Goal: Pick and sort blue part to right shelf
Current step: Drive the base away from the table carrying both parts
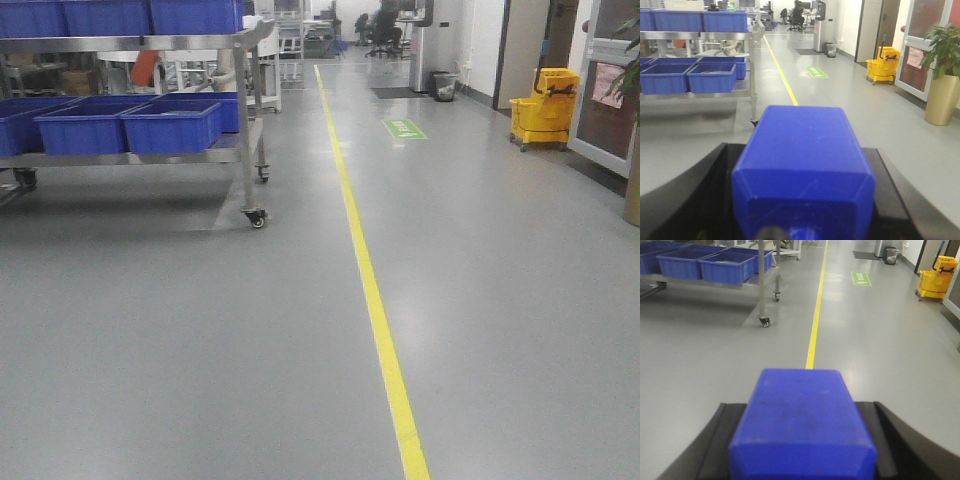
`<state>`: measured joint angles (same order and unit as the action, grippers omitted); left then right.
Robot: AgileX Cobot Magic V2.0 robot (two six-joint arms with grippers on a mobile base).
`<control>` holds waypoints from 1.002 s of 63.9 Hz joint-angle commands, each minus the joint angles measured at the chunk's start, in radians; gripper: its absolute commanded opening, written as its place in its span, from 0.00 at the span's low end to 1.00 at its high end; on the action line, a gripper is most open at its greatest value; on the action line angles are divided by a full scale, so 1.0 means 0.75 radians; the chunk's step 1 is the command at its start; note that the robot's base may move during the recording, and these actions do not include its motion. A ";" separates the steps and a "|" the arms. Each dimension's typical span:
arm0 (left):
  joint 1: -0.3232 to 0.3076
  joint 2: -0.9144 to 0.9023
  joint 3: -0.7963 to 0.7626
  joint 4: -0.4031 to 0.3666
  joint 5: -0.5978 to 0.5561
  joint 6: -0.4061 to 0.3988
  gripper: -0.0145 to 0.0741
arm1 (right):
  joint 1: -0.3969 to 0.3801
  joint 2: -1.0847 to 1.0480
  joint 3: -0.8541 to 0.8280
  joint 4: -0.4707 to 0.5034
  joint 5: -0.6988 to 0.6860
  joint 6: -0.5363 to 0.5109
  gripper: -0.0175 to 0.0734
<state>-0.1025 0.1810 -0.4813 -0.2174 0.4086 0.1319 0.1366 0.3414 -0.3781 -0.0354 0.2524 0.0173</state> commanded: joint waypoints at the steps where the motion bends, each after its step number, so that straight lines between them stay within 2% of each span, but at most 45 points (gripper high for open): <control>1: 0.001 0.016 -0.038 -0.020 -0.109 0.001 0.62 | -0.005 0.009 -0.038 -0.013 -0.124 -0.006 0.65; 64: 0.001 0.016 -0.038 -0.020 -0.109 0.001 0.62 | -0.005 0.009 -0.038 -0.013 -0.124 -0.006 0.65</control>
<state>-0.1025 0.1810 -0.4813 -0.2174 0.4086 0.1319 0.1366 0.3414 -0.3781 -0.0354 0.2524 0.0173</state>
